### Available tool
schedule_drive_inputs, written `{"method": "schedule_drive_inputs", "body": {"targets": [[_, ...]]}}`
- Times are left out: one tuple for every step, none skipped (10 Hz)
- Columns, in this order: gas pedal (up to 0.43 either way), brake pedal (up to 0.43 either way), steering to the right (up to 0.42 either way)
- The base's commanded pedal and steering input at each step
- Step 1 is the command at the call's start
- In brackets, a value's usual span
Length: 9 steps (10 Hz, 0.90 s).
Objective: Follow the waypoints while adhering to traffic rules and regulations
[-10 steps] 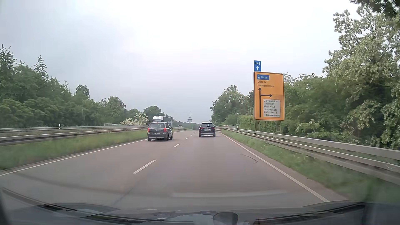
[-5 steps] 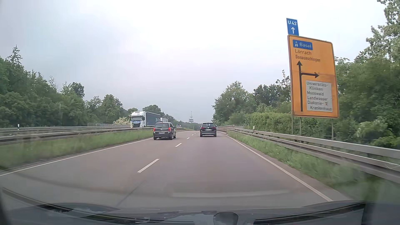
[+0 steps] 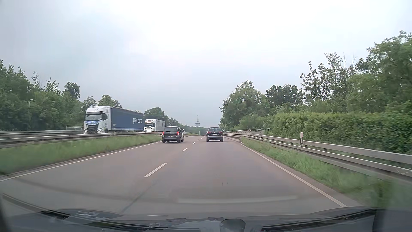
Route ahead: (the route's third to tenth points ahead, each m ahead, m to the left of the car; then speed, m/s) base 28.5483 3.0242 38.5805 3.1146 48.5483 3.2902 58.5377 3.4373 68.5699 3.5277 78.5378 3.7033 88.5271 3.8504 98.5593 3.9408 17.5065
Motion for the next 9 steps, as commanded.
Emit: {"method": "schedule_drive_inputs", "body": {"targets": [[0.130,0.000,0.000],[0.130,0.000,0.000],[0.138,0.000,0.000],[0.138,0.000,0.000],[0.138,0.000,0.000],[0.138,0.000,0.000],[0.138,0.000,0.000],[0.138,0.000,0.000],[0.150,0.000,0.000]]}}
